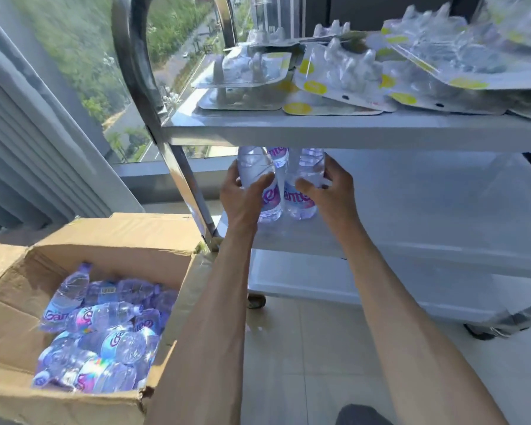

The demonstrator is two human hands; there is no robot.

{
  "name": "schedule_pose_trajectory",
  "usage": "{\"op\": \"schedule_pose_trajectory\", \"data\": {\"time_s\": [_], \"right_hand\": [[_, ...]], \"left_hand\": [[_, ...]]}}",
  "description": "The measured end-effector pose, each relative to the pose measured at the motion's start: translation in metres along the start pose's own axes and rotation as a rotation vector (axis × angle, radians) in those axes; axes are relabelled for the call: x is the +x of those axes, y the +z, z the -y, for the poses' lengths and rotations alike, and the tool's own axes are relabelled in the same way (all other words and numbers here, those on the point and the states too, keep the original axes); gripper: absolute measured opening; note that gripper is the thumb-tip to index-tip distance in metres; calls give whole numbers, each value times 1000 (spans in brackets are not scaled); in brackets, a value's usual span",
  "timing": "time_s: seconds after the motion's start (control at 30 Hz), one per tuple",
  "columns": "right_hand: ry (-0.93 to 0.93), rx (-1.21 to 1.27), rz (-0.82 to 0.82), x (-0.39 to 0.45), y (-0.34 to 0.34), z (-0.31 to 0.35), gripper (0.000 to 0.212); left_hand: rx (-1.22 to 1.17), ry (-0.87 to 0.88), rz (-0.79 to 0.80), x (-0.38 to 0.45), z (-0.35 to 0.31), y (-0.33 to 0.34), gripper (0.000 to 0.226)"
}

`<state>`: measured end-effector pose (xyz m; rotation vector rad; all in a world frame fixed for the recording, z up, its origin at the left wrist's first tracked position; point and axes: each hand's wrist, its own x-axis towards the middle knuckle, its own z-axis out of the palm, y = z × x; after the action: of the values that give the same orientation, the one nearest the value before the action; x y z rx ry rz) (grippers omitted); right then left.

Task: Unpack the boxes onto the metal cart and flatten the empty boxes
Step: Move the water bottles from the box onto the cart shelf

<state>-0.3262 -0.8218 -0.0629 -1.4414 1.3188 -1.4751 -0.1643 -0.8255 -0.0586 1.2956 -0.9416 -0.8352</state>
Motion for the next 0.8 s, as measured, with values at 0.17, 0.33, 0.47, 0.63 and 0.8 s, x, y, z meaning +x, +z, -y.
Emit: {"op": "schedule_pose_trajectory", "data": {"time_s": [0.17,0.33,0.47,0.63,0.8], "right_hand": [[38,-102,-95,46,22,-24,38],[60,-89,-177,51,36,-45,43],[82,-130,-249,45,48,-60,81],[98,-74,-384,45,52,-64,59],[88,-150,-411,48,55,-71,71]], "left_hand": [[-4,33,6,13,13,10,72],[290,173,24,13,26,13,86],[506,237,-45,15,32,14,87],[451,232,-120,35,34,36,84],[412,227,-96,56,42,53,80]]}}
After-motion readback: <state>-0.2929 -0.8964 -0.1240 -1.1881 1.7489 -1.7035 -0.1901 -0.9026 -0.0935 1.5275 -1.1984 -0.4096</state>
